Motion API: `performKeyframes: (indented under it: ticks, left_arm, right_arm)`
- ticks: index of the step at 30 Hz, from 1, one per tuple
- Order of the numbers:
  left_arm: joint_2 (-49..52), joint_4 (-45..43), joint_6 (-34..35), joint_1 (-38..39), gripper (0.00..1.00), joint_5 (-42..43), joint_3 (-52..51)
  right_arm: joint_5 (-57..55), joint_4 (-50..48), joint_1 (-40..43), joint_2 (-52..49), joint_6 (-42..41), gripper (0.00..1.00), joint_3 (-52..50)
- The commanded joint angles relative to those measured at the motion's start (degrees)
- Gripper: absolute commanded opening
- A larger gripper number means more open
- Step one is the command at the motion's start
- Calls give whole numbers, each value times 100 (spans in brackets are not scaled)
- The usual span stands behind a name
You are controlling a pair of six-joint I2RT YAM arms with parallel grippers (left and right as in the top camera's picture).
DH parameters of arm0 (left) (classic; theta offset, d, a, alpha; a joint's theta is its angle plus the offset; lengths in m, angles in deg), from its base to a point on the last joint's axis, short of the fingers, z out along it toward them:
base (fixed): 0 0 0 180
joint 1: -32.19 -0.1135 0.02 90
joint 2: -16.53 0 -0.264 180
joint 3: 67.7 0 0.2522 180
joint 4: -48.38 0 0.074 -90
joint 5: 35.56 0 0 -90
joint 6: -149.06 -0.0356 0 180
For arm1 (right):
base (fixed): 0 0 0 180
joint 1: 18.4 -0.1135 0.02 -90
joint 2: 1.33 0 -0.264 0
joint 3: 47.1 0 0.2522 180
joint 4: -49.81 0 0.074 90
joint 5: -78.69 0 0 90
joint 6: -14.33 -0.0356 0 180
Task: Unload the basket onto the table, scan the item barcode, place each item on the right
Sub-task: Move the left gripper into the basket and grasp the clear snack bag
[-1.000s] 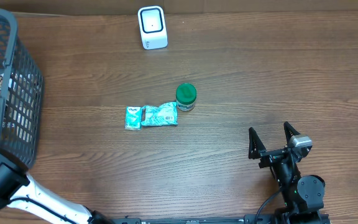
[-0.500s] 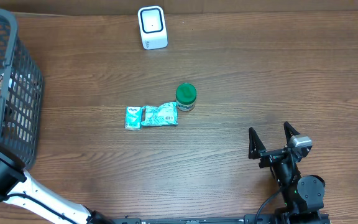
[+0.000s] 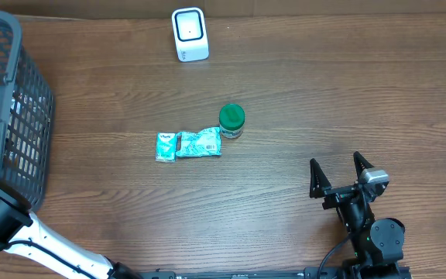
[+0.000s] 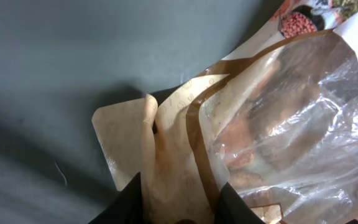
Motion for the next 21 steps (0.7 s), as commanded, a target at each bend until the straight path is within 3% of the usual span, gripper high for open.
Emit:
performKeyframes:
  ticks: [1, 13, 21]
  left_arm:
    - [387, 278, 15, 39, 11, -396, 7]
    - [-544, 1235, 892, 46, 4, -367, 1425]
    - [-1917, 1364, 1335, 57, 4, 411, 1853]
  right_arm:
    - [7, -35, 15, 57, -15, 100, -61]
    - [7, -35, 15, 57, -15, 100, -61]
    - [7, -35, 15, 57, -15, 100, -61]
